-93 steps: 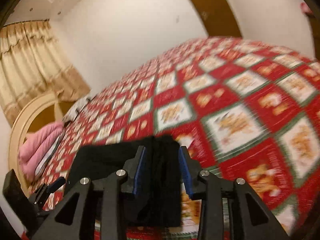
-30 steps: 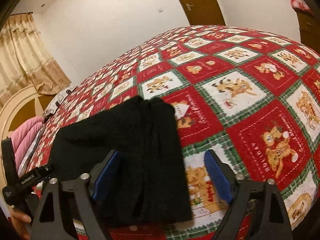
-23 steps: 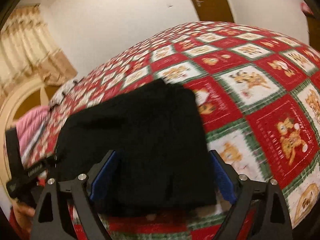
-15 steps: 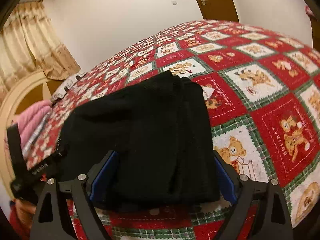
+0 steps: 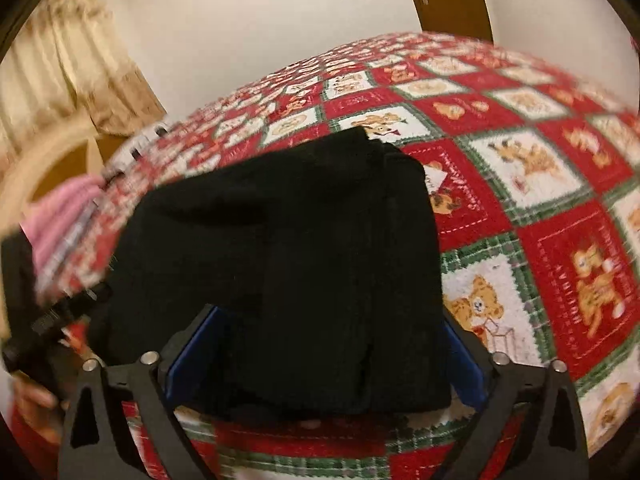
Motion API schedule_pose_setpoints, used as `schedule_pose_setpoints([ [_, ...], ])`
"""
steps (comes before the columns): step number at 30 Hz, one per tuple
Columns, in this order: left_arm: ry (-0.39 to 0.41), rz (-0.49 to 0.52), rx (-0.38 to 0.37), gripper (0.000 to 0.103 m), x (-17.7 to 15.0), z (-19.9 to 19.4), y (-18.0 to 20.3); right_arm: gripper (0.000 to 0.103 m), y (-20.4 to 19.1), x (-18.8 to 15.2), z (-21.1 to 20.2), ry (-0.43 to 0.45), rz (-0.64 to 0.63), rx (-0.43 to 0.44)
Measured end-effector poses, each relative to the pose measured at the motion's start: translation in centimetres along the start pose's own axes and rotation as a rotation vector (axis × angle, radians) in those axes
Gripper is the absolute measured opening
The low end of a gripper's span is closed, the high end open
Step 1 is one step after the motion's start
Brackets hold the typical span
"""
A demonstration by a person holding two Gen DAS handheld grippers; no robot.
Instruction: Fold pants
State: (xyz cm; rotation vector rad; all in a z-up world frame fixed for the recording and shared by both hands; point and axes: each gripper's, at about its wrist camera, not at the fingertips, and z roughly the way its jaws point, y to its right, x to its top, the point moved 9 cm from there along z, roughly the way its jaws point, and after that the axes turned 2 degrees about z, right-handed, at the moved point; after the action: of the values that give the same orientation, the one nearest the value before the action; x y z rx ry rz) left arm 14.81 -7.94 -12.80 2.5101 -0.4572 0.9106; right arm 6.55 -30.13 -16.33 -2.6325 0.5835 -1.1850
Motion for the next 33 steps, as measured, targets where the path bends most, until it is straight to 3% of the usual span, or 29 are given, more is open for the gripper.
schedule_pose_setpoints([
  [2,-0.010,-0.026,-0.020,0.103,0.1,-0.1,0.1,0.088,0.1,0.0,-0.3,0.022,-0.014,-0.021],
  [6,-0.013,-0.094,-0.077,0.102,0.2,-0.4,-0.2,0.057,-0.6,0.0,-0.9,0.044,-0.061,0.005],
  [9,-0.016,-0.116,-0.087,0.084,0.1,-0.7,-0.2,0.047,-1.2,0.0,-1.0,0.051,-0.071,0.014],
  [10,-0.023,-0.115,-0.099,0.070,0.0,-0.7,0.0,0.046,-1.2,-0.1,-1.0,0.053,-0.071,0.012],
  [14,-0.015,-0.099,-0.064,0.050,-0.2,-0.8,-0.3,0.046,-1.0,-0.1,-1.0,0.047,-0.031,0.043],
  [17,-0.008,-0.156,-0.117,0.032,-0.3,-1.1,-0.7,0.046,-1.1,-0.2,-0.9,0.051,-0.035,0.037],
  [20,-0.003,-0.175,-0.129,0.027,-0.3,-1.1,-0.8,0.046,-1.2,-0.3,-1.0,0.054,-0.042,0.030],
  [25,0.028,-0.089,-0.057,0.015,-0.2,-1.6,0.6,0.038,-2.2,0.1,-1.3,0.053,-0.112,-0.009],
  [28,0.059,-0.052,-0.028,0.013,0.4,-2.3,1.1,0.035,-3.1,0.9,-2.2,0.071,-0.139,-0.006],
  [33,0.092,-0.047,-0.042,0.013,1.6,-3.6,0.7,0.035,-5.2,3.2,-4.0,0.120,-0.154,0.044],
])
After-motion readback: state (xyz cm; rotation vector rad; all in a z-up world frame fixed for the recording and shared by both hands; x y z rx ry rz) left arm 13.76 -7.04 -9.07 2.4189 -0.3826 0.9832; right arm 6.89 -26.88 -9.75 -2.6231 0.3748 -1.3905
